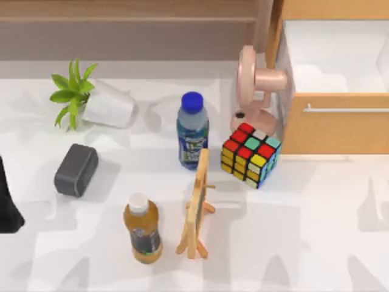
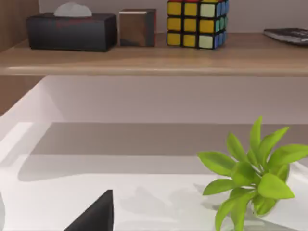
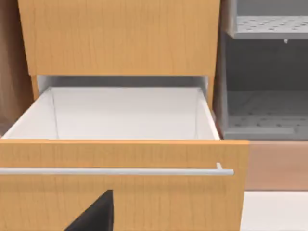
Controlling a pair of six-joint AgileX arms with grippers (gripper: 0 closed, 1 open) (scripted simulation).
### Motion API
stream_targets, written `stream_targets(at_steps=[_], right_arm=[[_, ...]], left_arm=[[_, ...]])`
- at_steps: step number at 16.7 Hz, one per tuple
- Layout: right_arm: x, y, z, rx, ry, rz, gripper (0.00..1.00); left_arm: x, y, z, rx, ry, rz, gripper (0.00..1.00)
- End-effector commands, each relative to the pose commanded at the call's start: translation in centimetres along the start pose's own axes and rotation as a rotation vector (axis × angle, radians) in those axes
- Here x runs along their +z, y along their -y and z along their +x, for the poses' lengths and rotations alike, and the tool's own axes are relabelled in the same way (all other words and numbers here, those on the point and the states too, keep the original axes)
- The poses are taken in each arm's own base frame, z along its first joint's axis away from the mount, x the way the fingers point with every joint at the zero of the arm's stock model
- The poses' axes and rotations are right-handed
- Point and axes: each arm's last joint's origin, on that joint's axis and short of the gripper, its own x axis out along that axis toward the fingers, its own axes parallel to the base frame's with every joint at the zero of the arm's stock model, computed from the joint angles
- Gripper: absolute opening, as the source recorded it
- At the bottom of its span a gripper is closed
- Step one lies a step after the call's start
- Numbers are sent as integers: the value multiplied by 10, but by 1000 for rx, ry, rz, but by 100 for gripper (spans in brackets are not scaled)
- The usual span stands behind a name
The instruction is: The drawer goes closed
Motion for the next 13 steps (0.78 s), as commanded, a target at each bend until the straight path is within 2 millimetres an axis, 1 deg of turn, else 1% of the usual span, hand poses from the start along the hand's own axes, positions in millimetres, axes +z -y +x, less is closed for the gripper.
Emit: stream_targets(at_steps=[3, 7, 10, 13], right_arm=[[4, 1, 0, 0, 7, 0, 100], [29, 12, 6, -6, 30, -3, 100], [51, 28, 19, -11, 24, -7, 100], [69, 51, 35, -10, 11, -6, 100]], left_arm=[[0, 0, 0, 0, 0, 0, 100], [0, 0, 0, 0, 0, 0, 100], [0, 0, 0, 0, 0, 0, 100], [0, 0, 0, 0, 0, 0, 100]])
